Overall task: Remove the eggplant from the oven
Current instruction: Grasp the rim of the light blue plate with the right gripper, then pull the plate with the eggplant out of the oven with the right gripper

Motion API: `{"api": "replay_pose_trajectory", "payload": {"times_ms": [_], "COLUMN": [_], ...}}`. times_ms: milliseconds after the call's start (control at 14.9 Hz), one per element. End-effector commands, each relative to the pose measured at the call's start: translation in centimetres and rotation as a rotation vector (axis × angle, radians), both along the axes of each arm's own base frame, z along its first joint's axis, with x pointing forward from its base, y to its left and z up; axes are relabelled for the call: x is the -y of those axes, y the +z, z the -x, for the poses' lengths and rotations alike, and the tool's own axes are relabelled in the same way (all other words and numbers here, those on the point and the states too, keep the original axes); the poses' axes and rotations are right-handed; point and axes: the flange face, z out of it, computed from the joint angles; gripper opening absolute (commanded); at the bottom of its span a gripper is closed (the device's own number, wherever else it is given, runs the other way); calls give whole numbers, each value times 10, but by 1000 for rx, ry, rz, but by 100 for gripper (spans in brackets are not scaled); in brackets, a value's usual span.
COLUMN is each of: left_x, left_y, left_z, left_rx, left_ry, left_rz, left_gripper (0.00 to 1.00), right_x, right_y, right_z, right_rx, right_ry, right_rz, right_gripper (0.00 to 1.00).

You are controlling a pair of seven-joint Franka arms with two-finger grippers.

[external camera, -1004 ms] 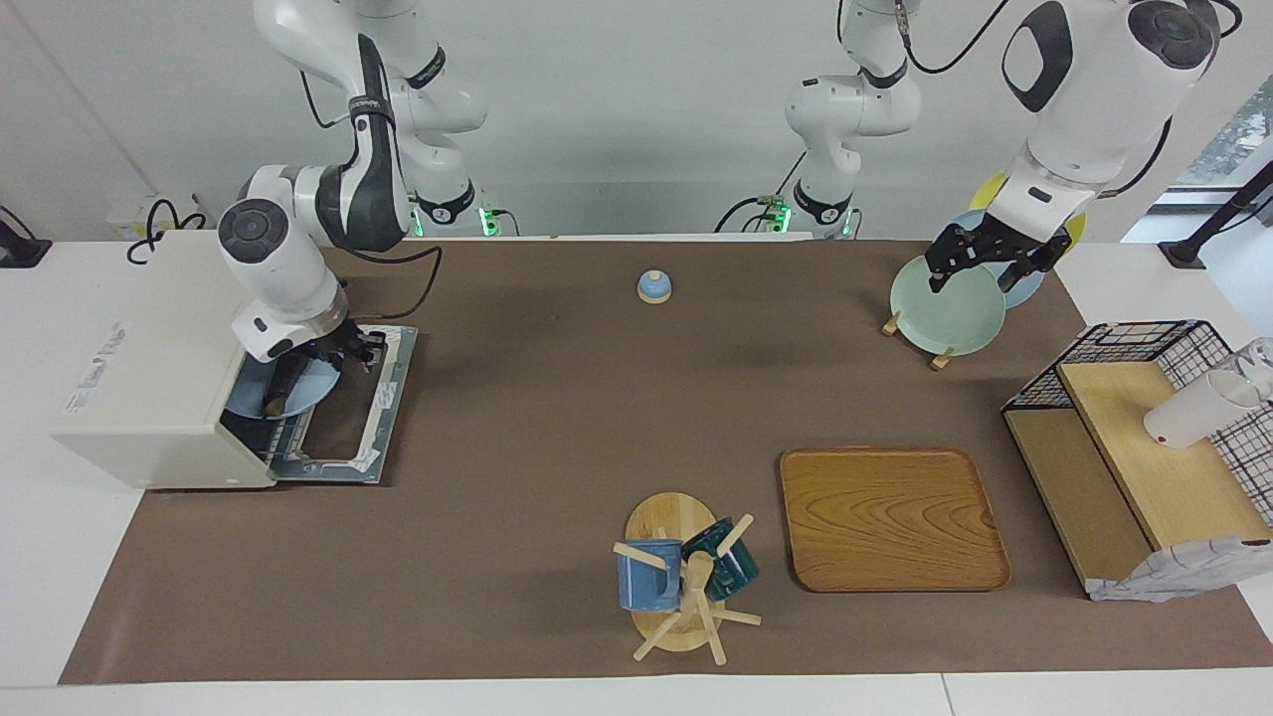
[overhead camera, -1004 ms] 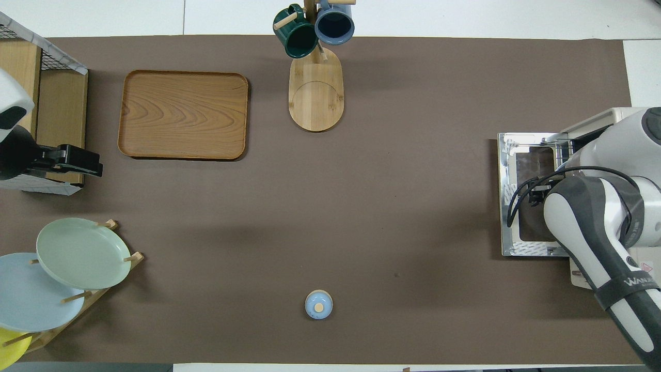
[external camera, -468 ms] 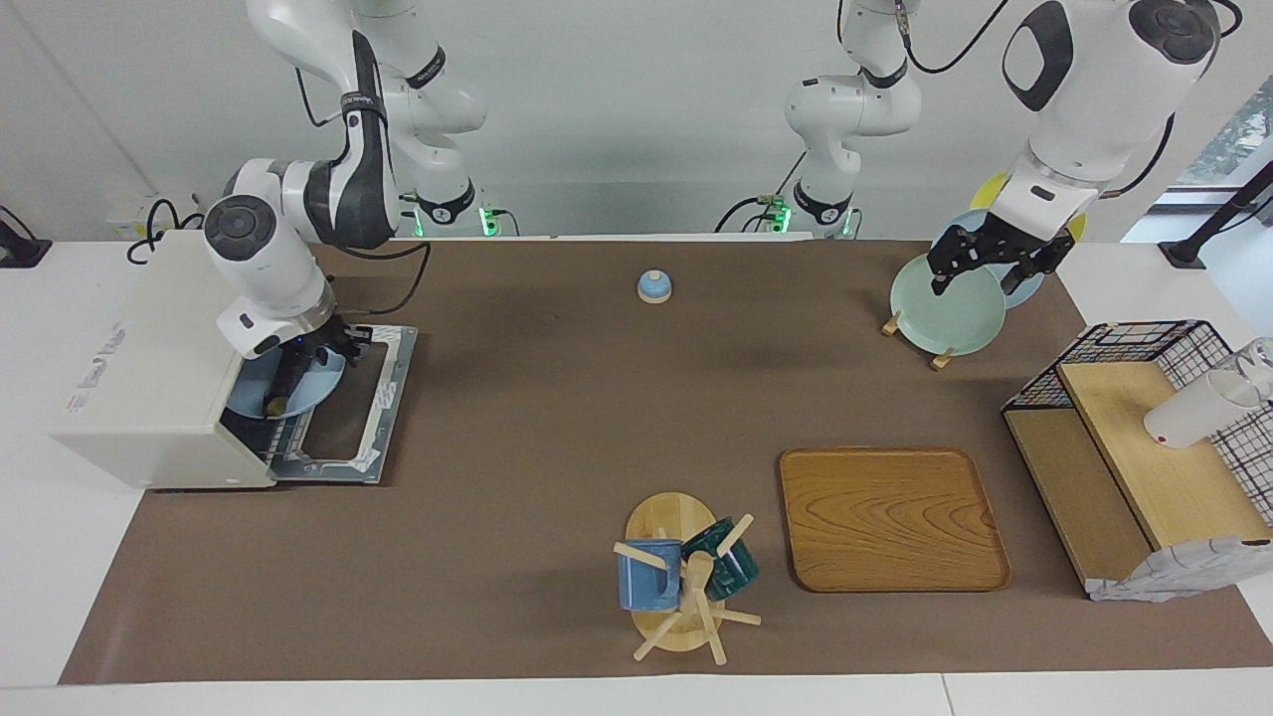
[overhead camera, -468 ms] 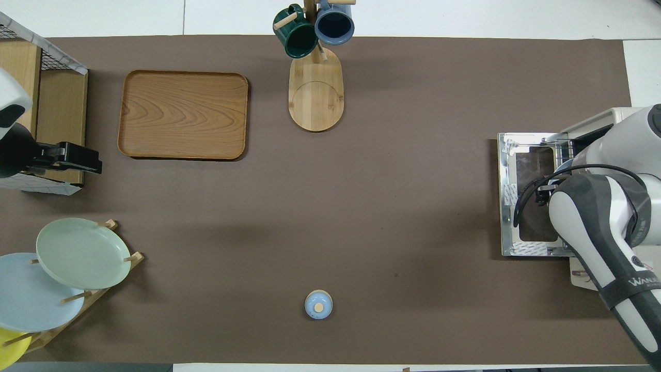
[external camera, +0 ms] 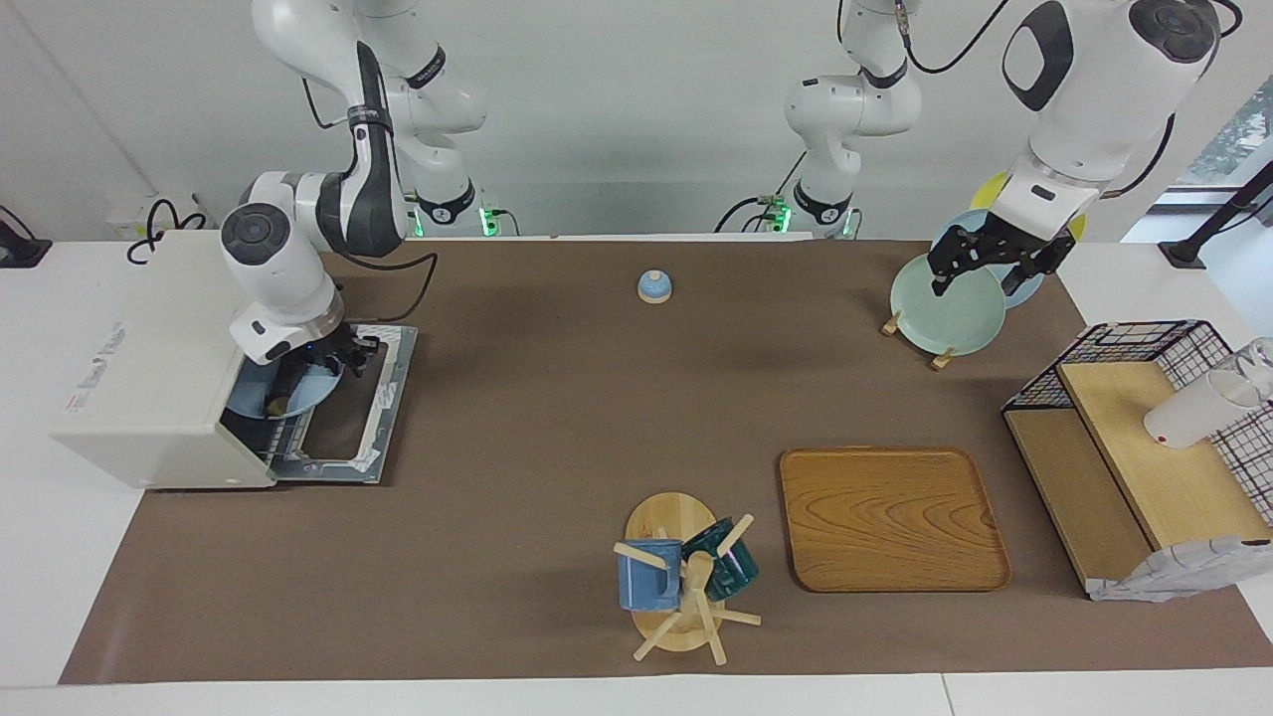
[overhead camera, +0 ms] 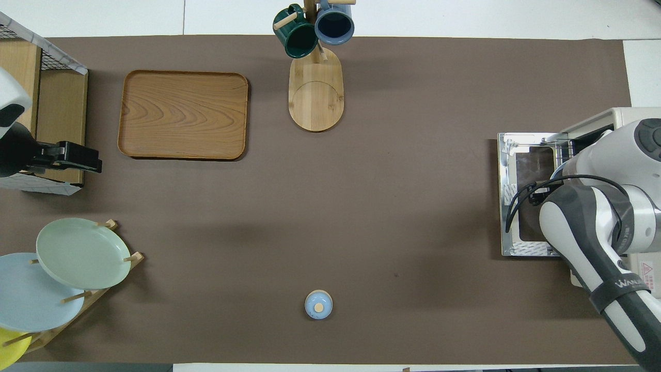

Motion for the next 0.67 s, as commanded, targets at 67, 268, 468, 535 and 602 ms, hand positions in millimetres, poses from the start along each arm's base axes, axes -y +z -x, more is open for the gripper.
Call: {"api": "replay_pose_trajectory", "payload": {"times_ms": [67, 268, 468, 535, 602], "left_x": [1, 3, 2, 5, 5], "left_y": [3, 2, 2, 2, 2], "left_z": [-1, 0, -1, -1, -1], "left_rx": [15, 10, 13, 13, 13], "left_ry": [6, 2, 3, -1, -3], "left_rz": [-24, -25, -24, -24, -24], "left_gripper": [100, 100, 100, 100, 100], "right_x": [-23, -69, -140, -165, -191], "right_y": [11, 35, 52, 60, 66], "right_z": [3, -10, -14, -13, -13], "right_rx": [-11, -26, -13, -4, 3], "right_ry": [139, 184, 232, 245, 246], "right_rz": [60, 89, 122, 132, 140], "right_gripper": [0, 0, 0, 0, 0]}}
